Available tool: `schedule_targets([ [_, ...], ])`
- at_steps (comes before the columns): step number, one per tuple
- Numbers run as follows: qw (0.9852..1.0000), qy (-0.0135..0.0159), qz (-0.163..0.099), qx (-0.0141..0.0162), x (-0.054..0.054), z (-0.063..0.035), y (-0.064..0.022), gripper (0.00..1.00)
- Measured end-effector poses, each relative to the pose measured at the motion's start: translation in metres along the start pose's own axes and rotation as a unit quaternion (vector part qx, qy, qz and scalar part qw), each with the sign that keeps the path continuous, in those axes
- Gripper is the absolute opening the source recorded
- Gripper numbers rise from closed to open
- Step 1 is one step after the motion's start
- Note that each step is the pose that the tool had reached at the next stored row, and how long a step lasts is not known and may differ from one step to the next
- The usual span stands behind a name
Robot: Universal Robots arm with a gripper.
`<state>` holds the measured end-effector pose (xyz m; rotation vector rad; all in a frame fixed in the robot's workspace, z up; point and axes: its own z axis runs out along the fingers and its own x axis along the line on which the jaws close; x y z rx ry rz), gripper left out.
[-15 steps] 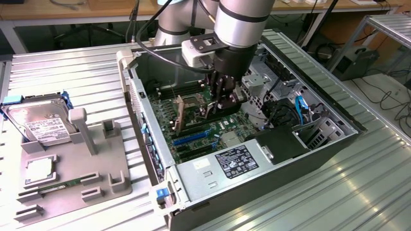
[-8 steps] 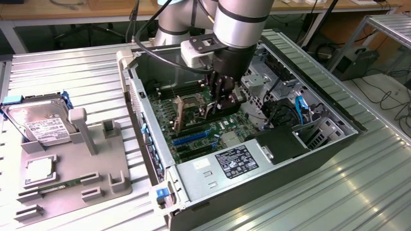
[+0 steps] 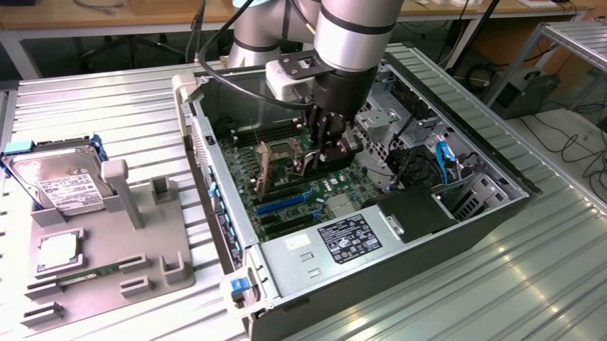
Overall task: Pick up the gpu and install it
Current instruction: 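Insert the gpu into the slot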
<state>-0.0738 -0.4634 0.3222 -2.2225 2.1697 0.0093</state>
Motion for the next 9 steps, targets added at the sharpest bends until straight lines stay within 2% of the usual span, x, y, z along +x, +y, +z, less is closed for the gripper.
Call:
schedule_targets([
  [9,1.0,0.0,0.0,0.0,0.0,0.0008,0.002,0.26],
])
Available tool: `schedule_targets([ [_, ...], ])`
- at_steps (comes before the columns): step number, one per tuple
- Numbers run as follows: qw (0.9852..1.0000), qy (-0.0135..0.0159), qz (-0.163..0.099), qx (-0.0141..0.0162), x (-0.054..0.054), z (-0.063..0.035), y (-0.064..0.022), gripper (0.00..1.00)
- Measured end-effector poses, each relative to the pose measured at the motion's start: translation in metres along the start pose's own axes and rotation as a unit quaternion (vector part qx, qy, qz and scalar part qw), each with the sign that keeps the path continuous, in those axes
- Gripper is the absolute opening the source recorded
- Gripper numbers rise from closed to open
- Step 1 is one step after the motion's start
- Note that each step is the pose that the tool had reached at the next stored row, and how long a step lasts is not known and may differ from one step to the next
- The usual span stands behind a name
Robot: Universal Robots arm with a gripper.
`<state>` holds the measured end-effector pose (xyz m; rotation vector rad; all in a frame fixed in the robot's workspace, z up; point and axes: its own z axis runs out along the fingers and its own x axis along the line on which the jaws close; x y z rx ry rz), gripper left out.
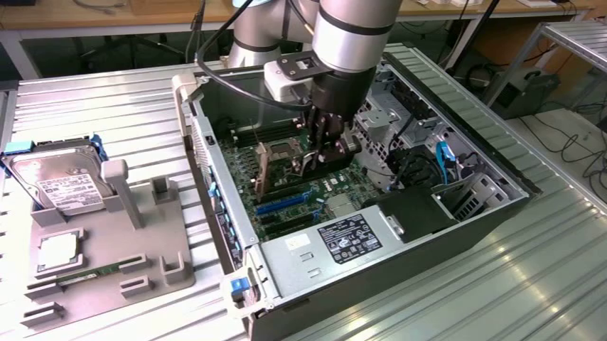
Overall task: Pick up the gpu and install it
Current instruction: 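Insert the gpu into the slot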
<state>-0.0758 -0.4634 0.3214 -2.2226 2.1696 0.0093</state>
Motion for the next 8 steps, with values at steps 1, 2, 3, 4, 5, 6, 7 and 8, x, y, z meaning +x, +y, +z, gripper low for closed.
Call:
schedule_targets([
  [1,1.0,0.0,0.0,0.0,0.0,0.0001,0.0002,0.26],
  [2,1.0,0.0,0.0,0.0,0.0,0.0002,0.0004,0.26],
  [3,1.0,0.0,0.0,0.0,0.0,0.0002,0.0006,0.26],
  [4,1.0,0.0,0.0,0.0,0.0,0.0003,0.0008,0.26],
  [5,1.0,0.0,0.0,0.0,0.0,0.0004,0.001,0.26],
  [6,1.0,0.0,0.0,0.0,0.0,0.0004,0.0012,0.26],
  [7,1.0,0.0,0.0,0.0,0.0,0.0005,0.0014,0.26],
  [8,1.0,0.0,0.0,0.0,0.0,0.0006,0.0017,0.26],
])
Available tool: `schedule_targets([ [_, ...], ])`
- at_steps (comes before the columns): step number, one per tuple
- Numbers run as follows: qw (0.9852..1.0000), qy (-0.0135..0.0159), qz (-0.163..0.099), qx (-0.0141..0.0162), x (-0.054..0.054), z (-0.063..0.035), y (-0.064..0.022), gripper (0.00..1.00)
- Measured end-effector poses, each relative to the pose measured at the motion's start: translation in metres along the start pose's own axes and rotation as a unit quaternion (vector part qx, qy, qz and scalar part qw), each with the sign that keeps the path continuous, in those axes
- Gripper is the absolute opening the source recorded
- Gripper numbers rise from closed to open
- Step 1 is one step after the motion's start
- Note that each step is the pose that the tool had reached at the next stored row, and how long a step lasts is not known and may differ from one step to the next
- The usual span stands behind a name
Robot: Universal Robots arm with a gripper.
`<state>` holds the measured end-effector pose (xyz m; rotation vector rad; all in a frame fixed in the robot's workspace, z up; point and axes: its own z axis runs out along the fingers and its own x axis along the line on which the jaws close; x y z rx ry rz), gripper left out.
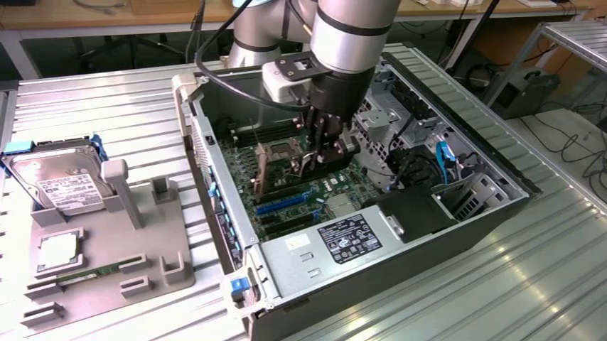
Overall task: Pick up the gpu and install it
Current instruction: 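Insert the gpu into the slot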
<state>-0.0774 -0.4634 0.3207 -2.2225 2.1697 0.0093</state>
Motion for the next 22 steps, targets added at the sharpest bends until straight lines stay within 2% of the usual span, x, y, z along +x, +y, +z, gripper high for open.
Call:
schedule_targets([
  [22,1.0,0.0,0.0,0.0,-0.0001,0.0017,0.0047,0.26],
])
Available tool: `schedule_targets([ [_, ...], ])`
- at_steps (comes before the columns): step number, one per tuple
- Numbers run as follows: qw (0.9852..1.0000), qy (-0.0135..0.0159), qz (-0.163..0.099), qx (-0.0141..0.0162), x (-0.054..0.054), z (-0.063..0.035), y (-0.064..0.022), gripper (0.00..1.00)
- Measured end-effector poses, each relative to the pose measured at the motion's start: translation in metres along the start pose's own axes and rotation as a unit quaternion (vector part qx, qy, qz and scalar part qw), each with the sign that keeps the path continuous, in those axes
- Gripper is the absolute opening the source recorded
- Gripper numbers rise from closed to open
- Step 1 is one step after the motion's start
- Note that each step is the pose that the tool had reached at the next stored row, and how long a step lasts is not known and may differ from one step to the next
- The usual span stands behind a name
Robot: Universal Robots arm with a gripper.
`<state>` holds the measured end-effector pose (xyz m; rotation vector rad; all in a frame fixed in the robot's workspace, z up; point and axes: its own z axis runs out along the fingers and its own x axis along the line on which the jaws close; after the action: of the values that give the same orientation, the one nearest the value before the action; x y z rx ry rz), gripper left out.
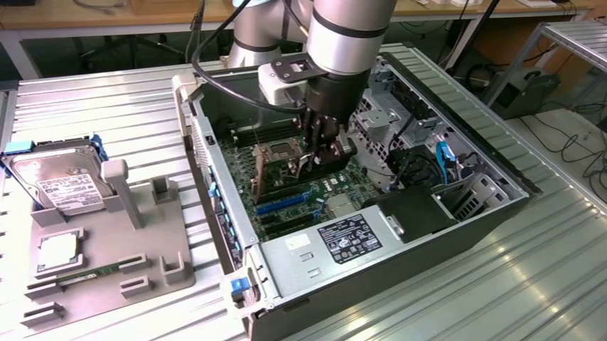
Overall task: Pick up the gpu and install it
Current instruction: 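Insert the gpu into the slot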
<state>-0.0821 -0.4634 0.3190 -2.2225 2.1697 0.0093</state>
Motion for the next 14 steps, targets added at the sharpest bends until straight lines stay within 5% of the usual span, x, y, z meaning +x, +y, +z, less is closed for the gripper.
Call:
schedule_targets([
  [14,1.0,0.0,0.0,0.0,-0.0001,0.0011,0.0032,0.26],
])
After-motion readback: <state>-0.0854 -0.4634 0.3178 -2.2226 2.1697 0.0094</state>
